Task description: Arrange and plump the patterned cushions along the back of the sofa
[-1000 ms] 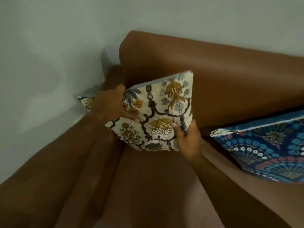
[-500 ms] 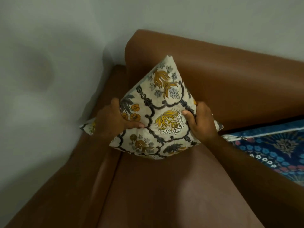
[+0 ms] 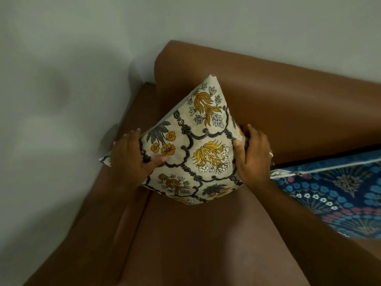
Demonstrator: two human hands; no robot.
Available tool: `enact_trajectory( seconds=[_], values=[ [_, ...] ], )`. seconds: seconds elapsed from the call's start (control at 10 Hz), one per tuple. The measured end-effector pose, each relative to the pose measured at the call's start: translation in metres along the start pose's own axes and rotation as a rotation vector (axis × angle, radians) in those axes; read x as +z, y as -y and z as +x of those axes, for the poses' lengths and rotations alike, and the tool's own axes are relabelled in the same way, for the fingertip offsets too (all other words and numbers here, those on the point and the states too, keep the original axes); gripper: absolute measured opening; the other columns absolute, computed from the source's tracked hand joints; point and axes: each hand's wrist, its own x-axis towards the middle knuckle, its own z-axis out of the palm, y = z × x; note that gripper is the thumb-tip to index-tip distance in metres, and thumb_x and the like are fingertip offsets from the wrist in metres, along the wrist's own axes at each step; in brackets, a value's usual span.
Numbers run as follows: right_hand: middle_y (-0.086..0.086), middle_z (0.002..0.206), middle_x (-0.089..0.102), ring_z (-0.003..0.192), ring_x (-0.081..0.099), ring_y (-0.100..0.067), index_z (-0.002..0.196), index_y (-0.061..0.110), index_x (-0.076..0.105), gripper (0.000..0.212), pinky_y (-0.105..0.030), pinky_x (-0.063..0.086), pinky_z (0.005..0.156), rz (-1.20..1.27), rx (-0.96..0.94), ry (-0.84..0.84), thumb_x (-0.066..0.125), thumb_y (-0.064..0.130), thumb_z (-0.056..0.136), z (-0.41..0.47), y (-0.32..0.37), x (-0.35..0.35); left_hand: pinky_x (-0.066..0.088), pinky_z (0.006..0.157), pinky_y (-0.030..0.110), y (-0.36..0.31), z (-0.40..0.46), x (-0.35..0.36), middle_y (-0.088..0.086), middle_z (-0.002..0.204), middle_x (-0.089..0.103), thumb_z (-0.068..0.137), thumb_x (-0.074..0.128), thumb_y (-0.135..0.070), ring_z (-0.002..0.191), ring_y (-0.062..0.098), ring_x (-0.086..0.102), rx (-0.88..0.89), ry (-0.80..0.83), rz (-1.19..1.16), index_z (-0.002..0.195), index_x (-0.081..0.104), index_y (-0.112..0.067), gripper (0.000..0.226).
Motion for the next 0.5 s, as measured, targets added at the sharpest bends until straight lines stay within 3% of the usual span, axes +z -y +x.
enact_trajectory(
  seconds=[0.1, 0.2, 0.3, 0.5],
  values=[
    [-0.018, 0.144, 0.05, 0.133, 0.047, -0.031, 0.152, 0.008, 0.038, 0.078, -0.048, 0.041, 0.106, 0.015, -0.094, 0.049, 0.035, 0.063, 0.098, -0.004, 0.018, 0.001, 0.036, 0.11, 0.065, -0.009, -0.006, 0.004, 0.025, 0.143, 0.052, 0.077, 0.042, -0.089, 0.134, 0.044, 0.047, 0.084, 0.01, 0.038, 0.146, 0.039, -0.001, 0.112],
    [-0.018, 0.145, 0.05, 0.133, 0.047, -0.031, 0.153, 0.006, 0.035, 0.082, -0.049, 0.042, 0.108, 0.032, -0.112, 0.08, 0.036, 0.066, 0.097, -0.005, 0.032, 0.006, 0.037, 0.106, 0.066, -0.002, -0.011, 0.011, 0.026, 0.14, 0.053, 0.075, 0.037, -0.093, 0.131, 0.045, 0.049, 0.075, 0.036, 0.071, 0.147, 0.039, -0.002, 0.116],
    [-0.021, 0.15, 0.046, 0.14, 0.043, -0.036, 0.155, 0.006, 0.034, 0.084, -0.054, 0.038, 0.112, -0.002, -0.069, 0.085, 0.038, 0.066, 0.097, -0.013, 0.032, -0.013, 0.03, 0.113, 0.066, -0.004, -0.017, 0.009, 0.028, 0.146, 0.046, 0.074, 0.04, -0.09, 0.137, 0.046, 0.042, 0.044, 0.011, 0.079, 0.15, 0.034, -0.002, 0.117],
    [-0.024, 0.148, 0.049, 0.14, 0.043, -0.042, 0.152, 0.007, 0.043, 0.082, -0.057, 0.038, 0.112, -0.117, -0.051, 0.065, 0.037, 0.065, 0.095, -0.036, 0.021, -0.093, 0.029, 0.11, 0.069, -0.061, -0.049, -0.009, 0.036, 0.146, 0.043, 0.078, 0.036, -0.087, 0.137, 0.054, 0.038, 0.169, -0.076, 0.078, 0.145, 0.04, 0.003, 0.112]
  ],
)
